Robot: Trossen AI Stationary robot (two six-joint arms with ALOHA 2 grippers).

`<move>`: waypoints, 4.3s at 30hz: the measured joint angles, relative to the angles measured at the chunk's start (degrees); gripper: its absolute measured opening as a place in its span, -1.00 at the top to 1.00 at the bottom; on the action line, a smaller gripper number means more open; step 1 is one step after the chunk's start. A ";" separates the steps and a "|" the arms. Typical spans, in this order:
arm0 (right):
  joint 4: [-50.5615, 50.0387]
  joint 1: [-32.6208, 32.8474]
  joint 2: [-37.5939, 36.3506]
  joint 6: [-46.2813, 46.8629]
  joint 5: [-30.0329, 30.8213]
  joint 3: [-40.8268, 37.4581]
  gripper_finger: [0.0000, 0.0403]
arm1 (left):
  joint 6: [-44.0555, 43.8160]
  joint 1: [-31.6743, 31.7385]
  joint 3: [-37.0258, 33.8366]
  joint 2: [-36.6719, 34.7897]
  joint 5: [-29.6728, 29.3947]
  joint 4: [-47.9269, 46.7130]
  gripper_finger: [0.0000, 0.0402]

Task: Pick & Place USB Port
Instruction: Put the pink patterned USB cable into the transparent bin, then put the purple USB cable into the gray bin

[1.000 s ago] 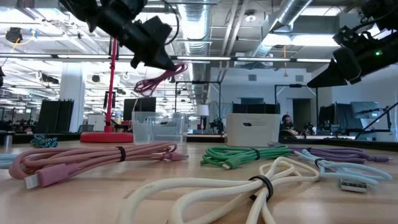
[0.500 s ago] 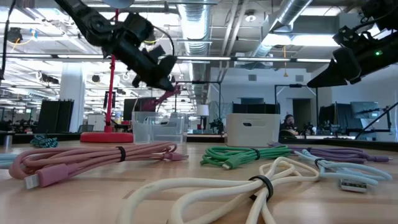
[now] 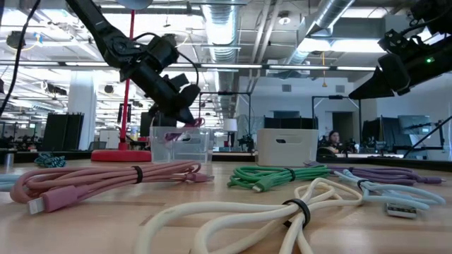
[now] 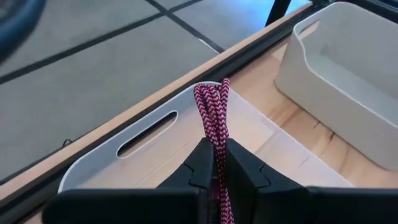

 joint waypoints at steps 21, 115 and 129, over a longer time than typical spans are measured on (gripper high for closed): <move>0.00 0.00 0.00 0.00 0.00 0.00 0.34 | -1.52 -0.04 0.00 4.81 -0.22 0.77 0.86; -6.27 8.41 14.20 23.65 -24.62 4.85 0.34 | 2.71 -33.22 -25.57 -43.07 12.20 -3.13 0.72; 2.19 8.41 32.05 23.98 -27.39 9.57 0.15 | 2.71 -33.22 -25.55 -43.03 12.20 -2.64 0.72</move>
